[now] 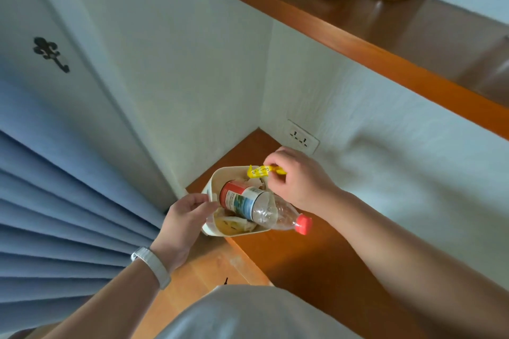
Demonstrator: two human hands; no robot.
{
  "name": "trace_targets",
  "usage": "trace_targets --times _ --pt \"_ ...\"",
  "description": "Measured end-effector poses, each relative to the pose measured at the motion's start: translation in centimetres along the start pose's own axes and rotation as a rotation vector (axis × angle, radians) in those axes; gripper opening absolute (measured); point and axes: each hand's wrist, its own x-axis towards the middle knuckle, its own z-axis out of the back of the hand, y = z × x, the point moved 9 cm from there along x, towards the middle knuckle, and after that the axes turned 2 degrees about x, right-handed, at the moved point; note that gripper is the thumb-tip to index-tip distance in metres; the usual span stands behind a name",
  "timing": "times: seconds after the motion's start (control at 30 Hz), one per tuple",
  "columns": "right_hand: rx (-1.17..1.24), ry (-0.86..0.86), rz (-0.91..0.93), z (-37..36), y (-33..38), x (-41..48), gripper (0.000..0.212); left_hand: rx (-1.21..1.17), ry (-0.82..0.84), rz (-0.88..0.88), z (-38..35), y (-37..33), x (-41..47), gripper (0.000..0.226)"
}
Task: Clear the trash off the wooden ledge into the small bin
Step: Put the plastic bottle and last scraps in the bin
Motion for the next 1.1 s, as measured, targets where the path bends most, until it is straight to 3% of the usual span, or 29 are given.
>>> trace_targets --times 0.37,0.67,0.83,0.9,1.0,1.1 --pt "0.110 0.178 -0.167 -3.6 -1.3 0.0 0.014 -0.021 0.015 0.010 0.2 1.2 -1.0 0.037" --pt "0.256 0.176 -0.602 -3.5 -9.1 -6.9 0.021 -0.135 -0.062 0.076 0.0 2.3 -1.0 0.013" --pt "0.304 0.221 -0.633 -5.0 -9.3 -10.6 0.040 -0.198 -0.078 0.062 -0.9 1.5 -0.4 0.013" --pt "0.362 0.221 -0.621 -5.6 -8.6 -11.3 0.059 -0.231 -0.074 0.067 -1.4 1.3 -0.2 0.012" --pt "0.485 0.176 -0.557 -6.3 -7.3 -11.4 0.083 -0.264 -0.077 0.058 -2.4 0.9 0.0 0.014" --pt "0.578 0.126 -0.509 -6.4 -6.1 -11.1 0.092 -0.281 -0.078 0.064 -3.8 0.3 0.1 0.015"
